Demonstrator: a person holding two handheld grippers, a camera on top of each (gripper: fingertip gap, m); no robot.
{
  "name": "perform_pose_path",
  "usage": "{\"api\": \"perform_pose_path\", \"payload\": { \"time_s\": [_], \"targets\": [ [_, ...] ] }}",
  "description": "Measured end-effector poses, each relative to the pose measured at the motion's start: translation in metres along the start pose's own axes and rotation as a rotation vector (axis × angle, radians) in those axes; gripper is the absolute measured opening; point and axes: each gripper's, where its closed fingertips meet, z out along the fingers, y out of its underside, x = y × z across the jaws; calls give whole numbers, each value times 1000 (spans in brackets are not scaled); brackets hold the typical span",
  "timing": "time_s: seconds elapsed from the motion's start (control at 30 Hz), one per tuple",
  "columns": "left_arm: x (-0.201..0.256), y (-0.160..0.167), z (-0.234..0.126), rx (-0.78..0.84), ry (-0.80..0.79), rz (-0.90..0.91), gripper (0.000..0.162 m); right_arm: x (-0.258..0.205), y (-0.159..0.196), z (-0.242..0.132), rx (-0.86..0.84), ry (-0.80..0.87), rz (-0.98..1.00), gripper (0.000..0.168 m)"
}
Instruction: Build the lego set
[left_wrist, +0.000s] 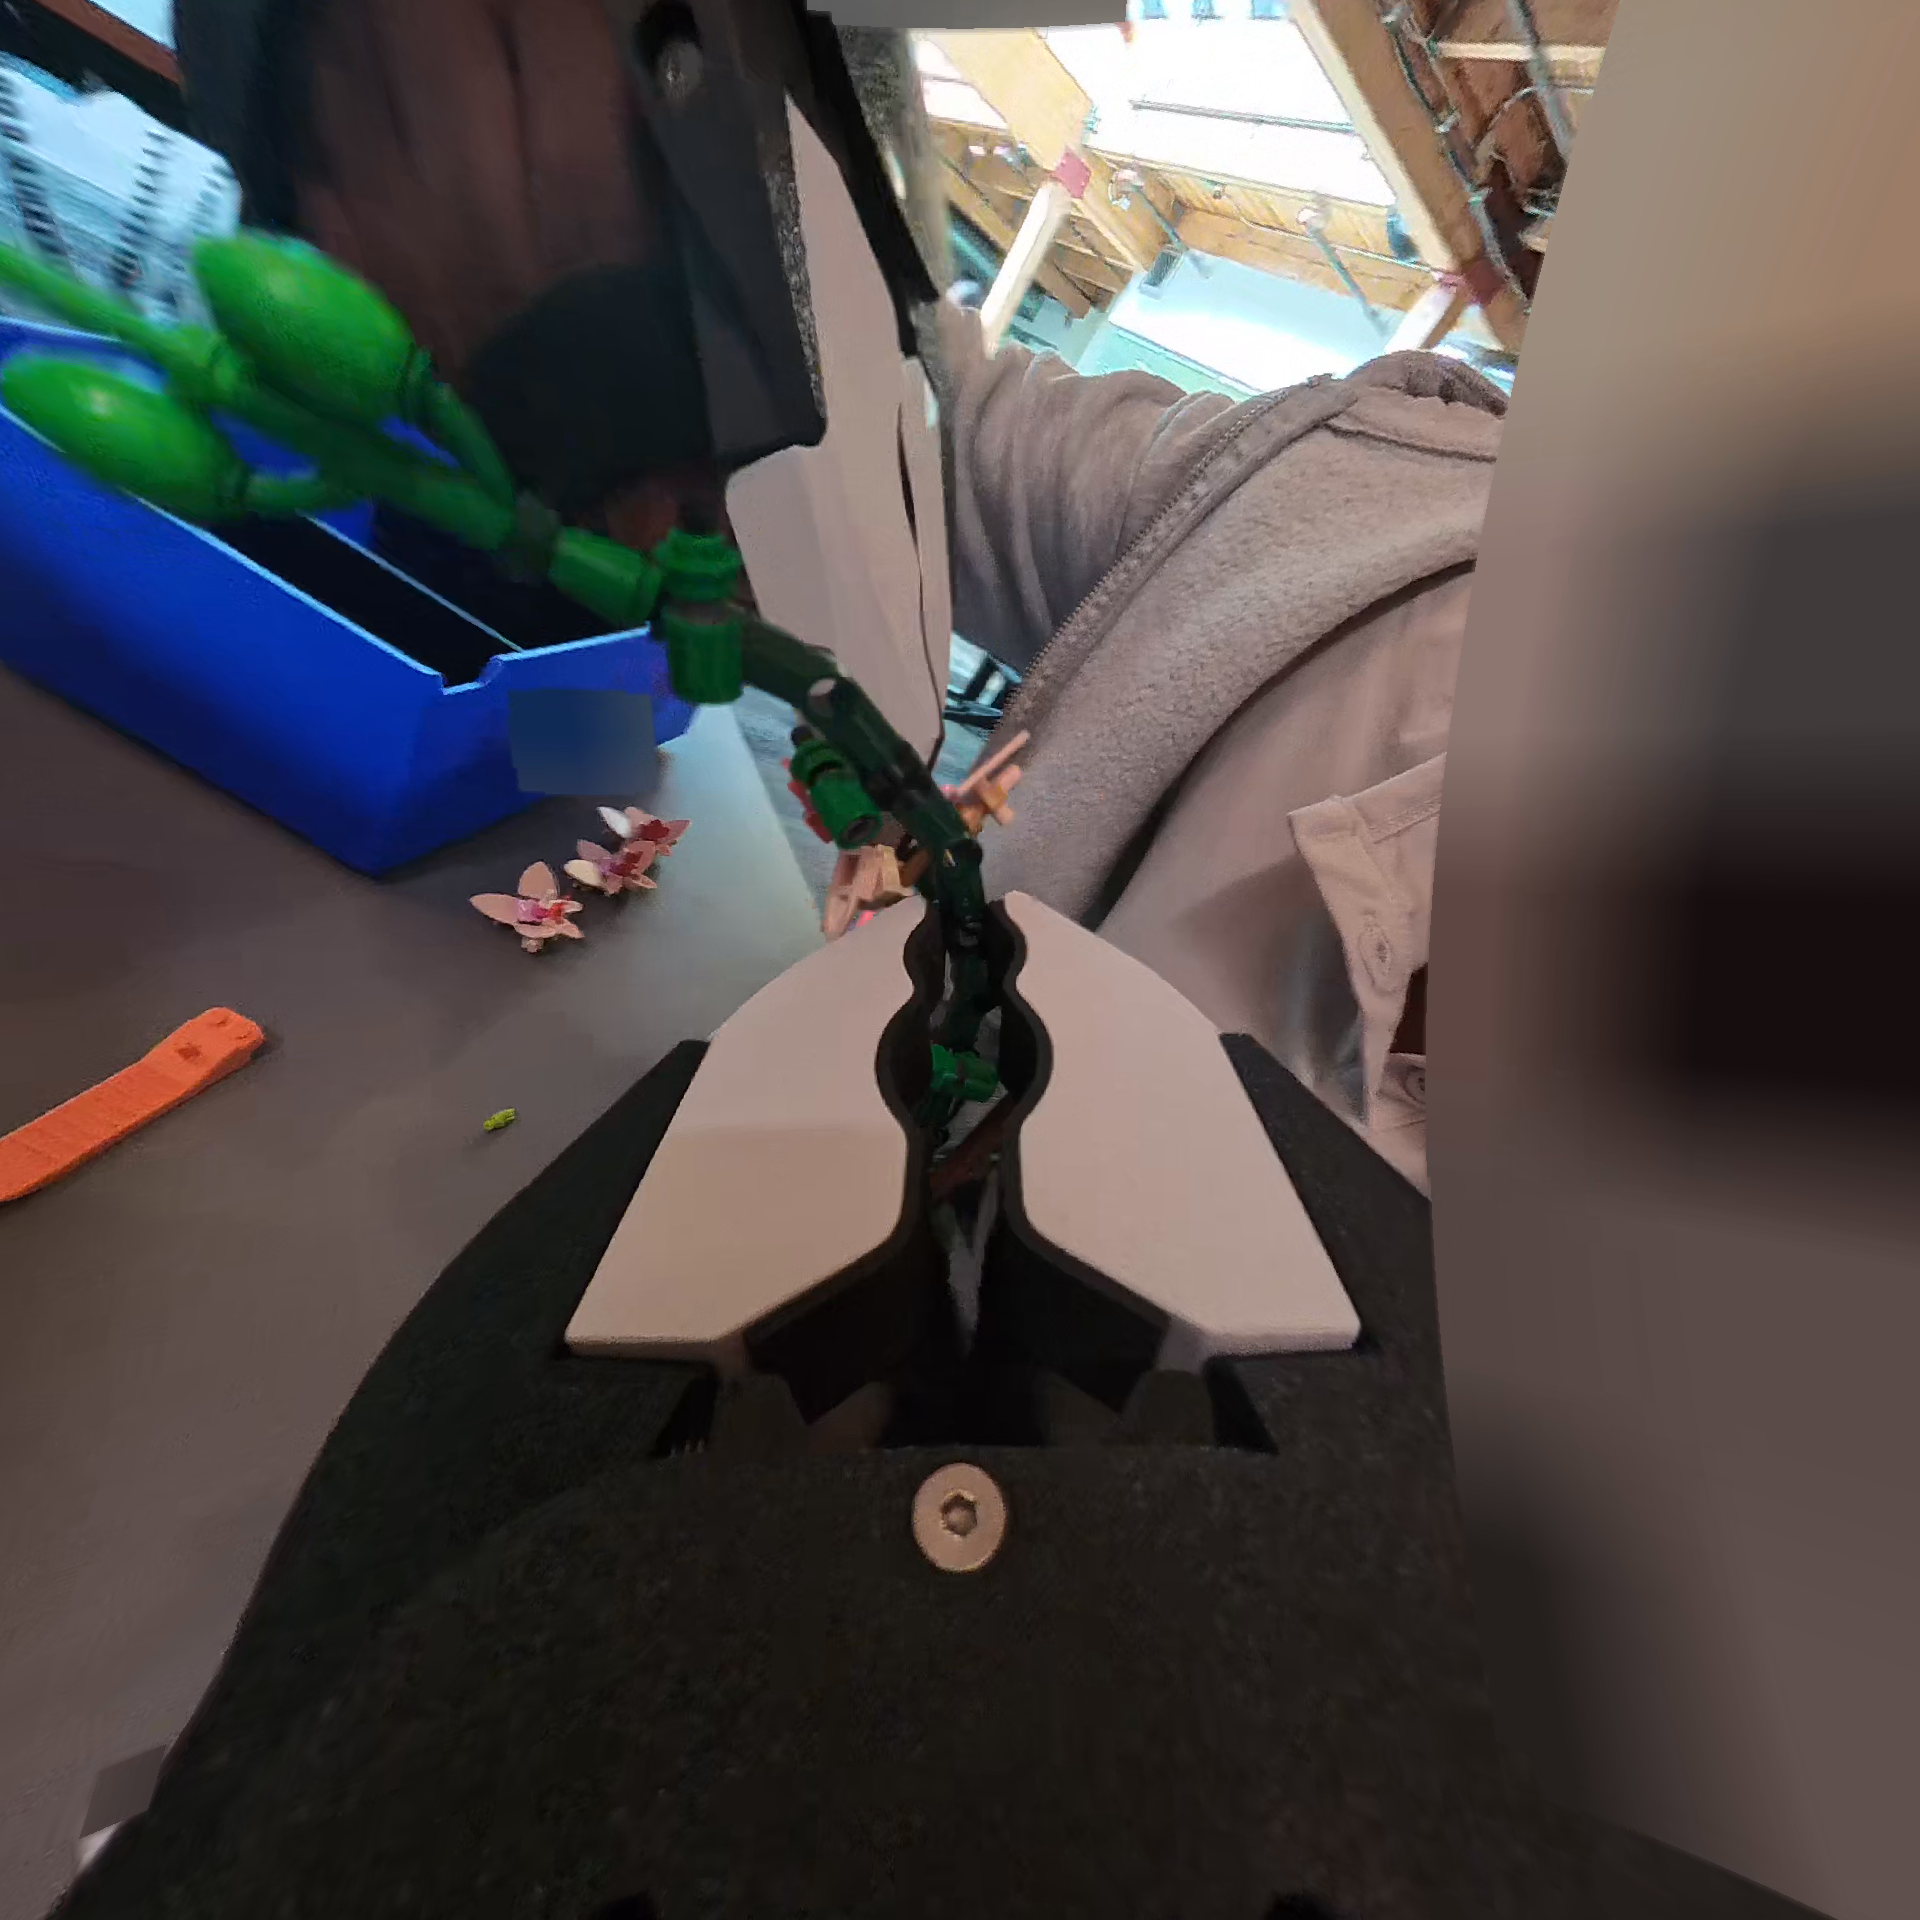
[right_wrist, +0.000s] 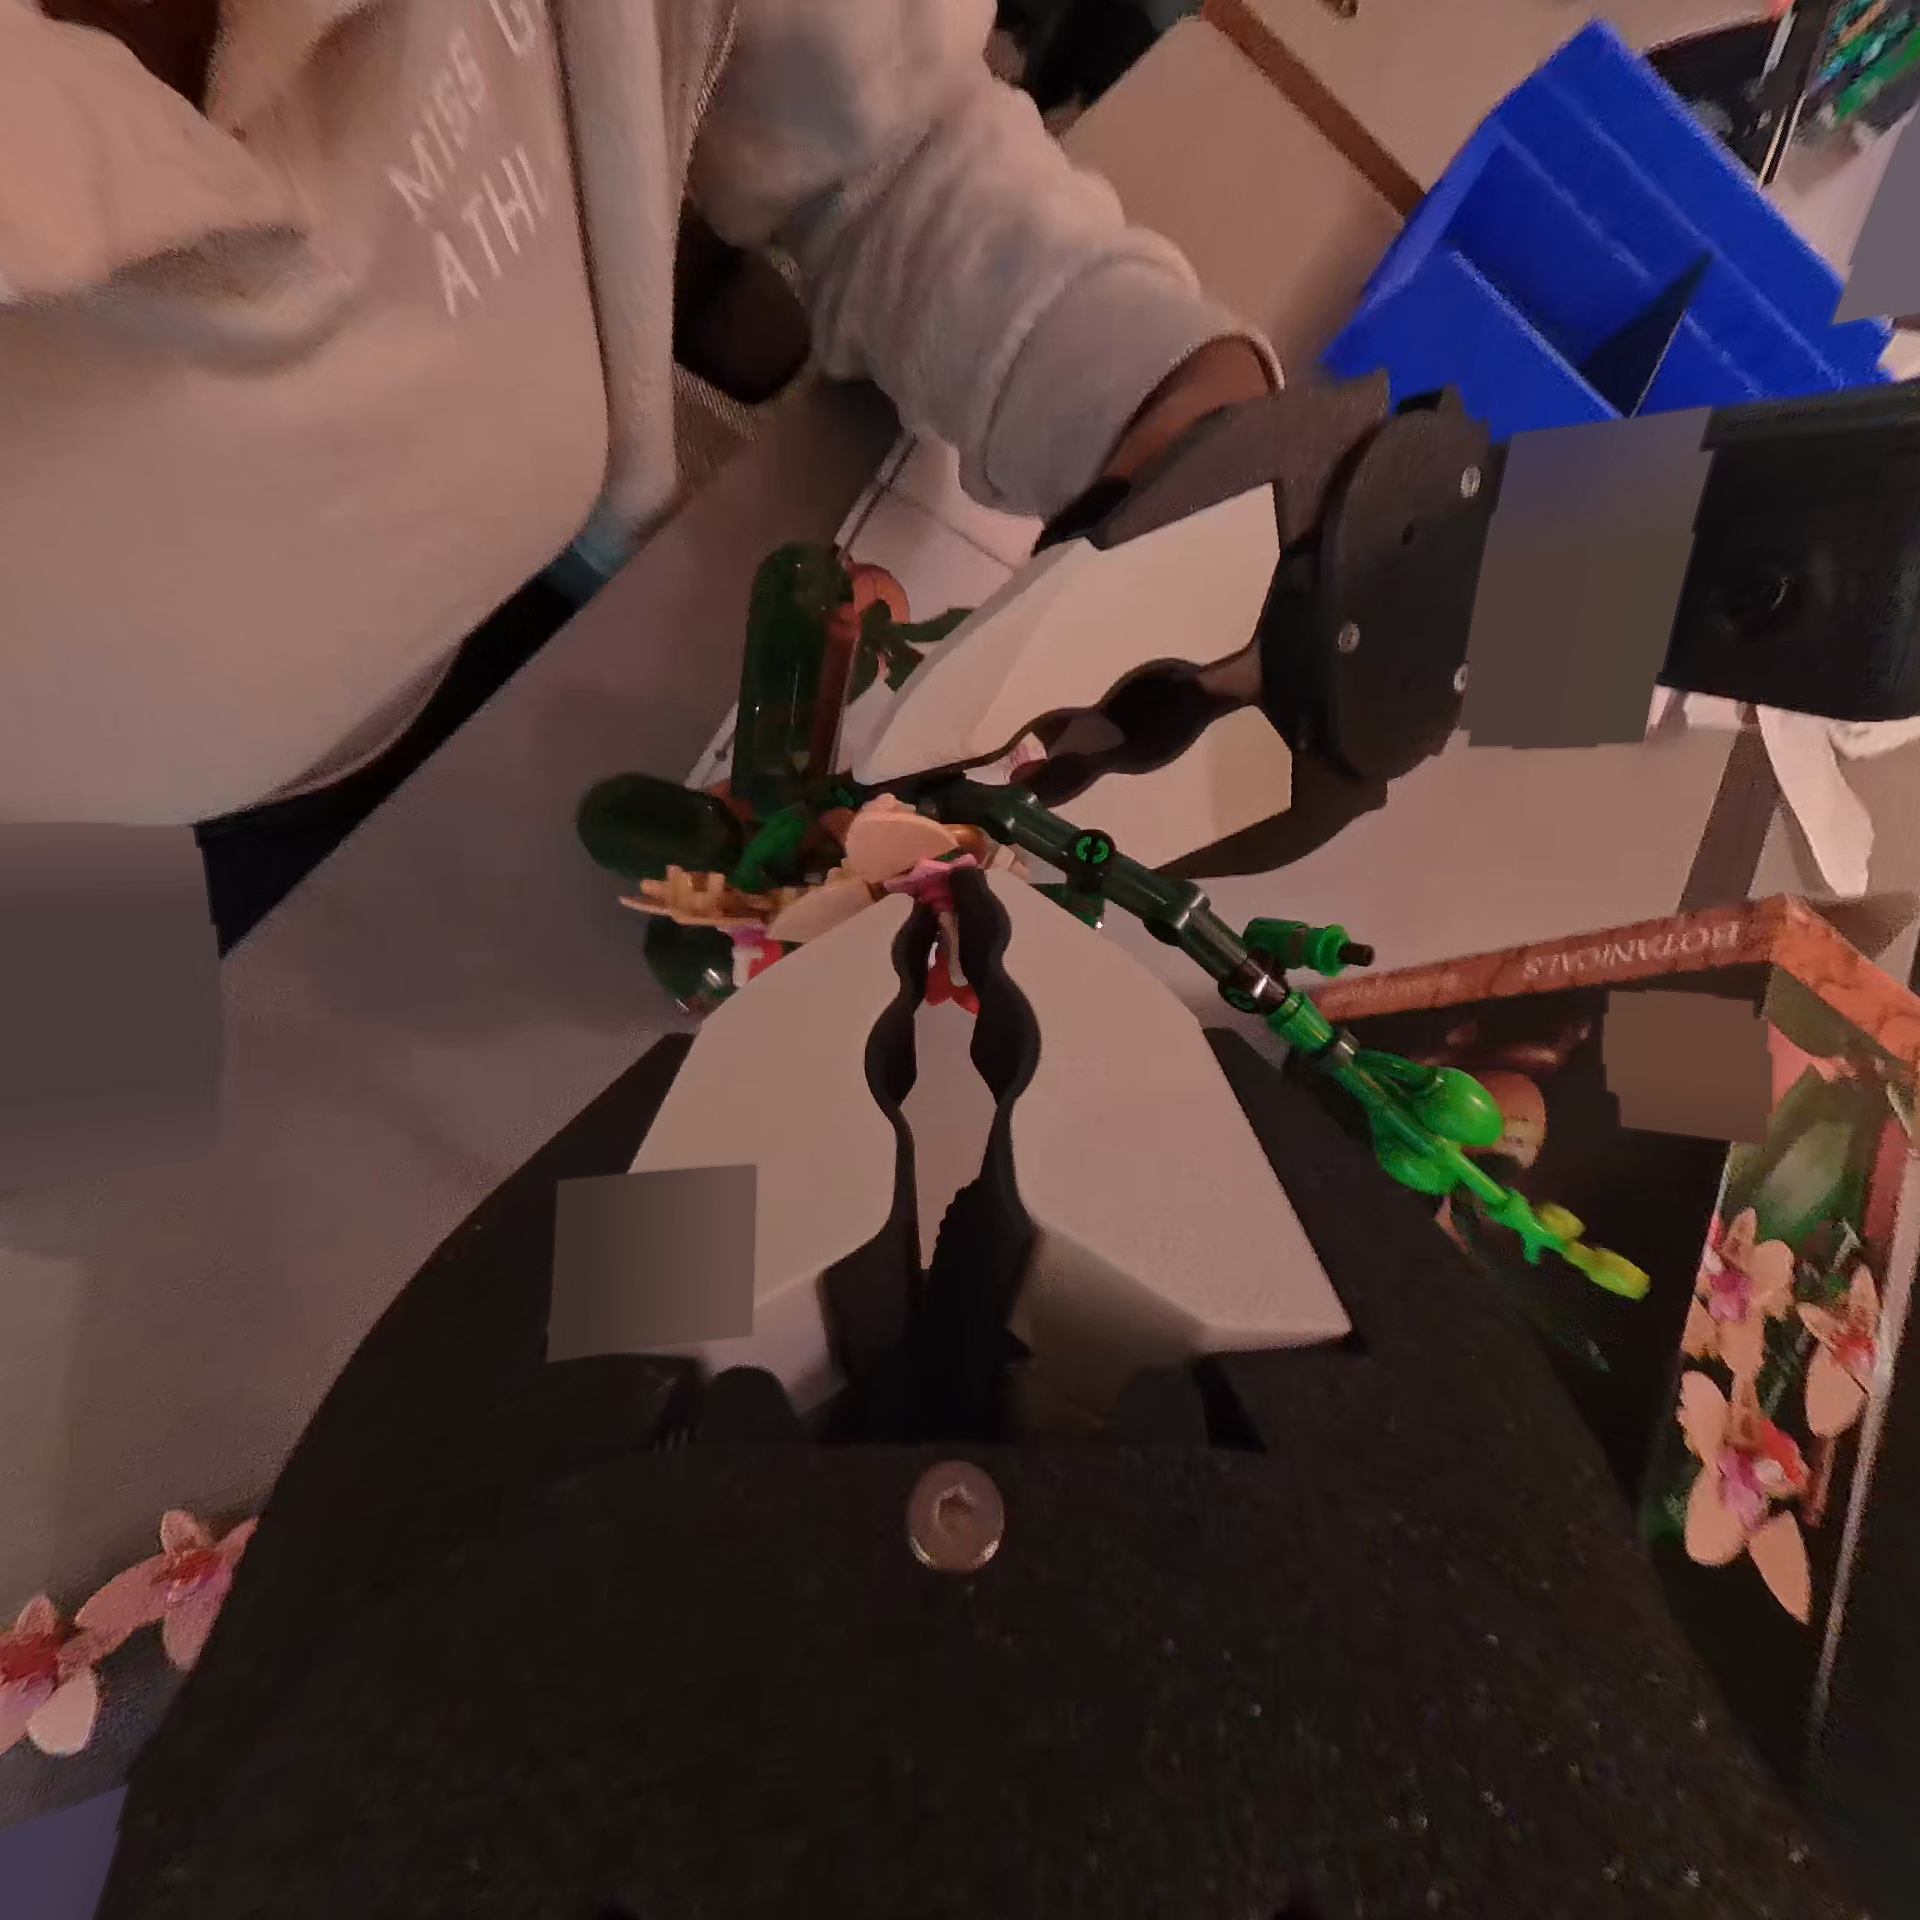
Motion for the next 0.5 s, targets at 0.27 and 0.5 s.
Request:
{"api": "perform_pose_path", "payload": {
  "time_s": [0.27,0.5],
  "targets": [
    [-1,0,-2,11,-26,-20,7,-1,-5,-1,33,32,30,6],
    [-3,-1,-4,13,-89,-2,7,3,-4,-1,-129,113,16,5]
  ]
}}
